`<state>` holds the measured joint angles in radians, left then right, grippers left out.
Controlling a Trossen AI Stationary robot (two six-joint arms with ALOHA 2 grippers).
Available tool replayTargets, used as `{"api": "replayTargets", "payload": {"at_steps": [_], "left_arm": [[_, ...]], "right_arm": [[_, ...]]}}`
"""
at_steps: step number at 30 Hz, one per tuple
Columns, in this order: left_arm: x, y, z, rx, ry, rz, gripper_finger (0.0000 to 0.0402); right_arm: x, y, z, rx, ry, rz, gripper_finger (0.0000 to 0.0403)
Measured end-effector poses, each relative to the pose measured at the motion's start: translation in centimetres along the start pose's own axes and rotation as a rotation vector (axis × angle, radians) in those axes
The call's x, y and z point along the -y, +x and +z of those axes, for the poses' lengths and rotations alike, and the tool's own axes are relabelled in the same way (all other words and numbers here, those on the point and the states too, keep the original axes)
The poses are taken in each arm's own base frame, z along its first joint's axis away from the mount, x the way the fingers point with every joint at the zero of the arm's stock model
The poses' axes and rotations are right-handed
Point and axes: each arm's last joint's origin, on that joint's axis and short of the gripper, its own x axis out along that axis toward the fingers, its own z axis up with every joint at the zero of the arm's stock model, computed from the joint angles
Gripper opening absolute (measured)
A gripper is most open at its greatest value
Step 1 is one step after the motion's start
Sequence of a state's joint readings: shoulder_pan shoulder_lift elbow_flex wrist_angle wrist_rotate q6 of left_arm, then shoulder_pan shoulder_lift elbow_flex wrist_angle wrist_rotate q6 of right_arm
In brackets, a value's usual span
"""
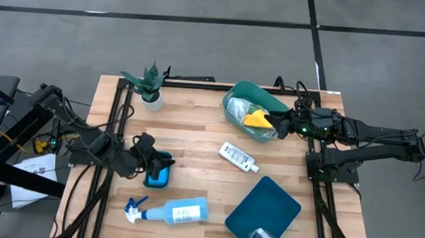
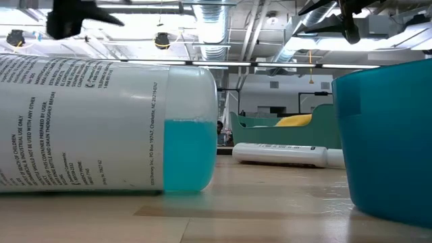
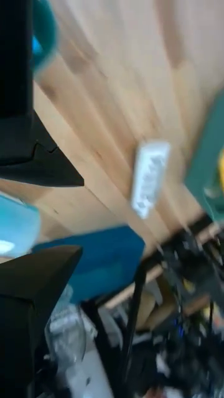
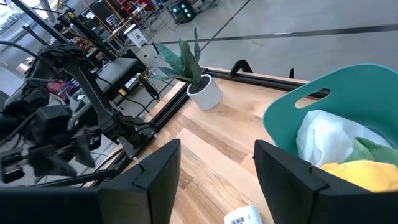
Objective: Pick & Place Kitchen Items
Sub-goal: Put the blue spray bottle into the blue bin
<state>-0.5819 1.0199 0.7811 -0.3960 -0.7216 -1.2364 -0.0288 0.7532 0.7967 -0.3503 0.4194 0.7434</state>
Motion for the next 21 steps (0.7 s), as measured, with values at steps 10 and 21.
{"api": "replayTargets", "payload": {"at_steps": [10, 21], "left_arm": [[2.1, -0.2, 1.2, 0.156, 0.21, -0.141, 0.0158], [4.1, -0.6, 3.8, 0.375, 0.289, -0.264, 0.0158]], "right_arm": [[-0.2, 0.0, 0.2, 0.015, 0.02, 0.024, 0.0195], [-0.4, 0.0, 0.3, 0.026, 0.027, 0.035, 0.0195]]}}
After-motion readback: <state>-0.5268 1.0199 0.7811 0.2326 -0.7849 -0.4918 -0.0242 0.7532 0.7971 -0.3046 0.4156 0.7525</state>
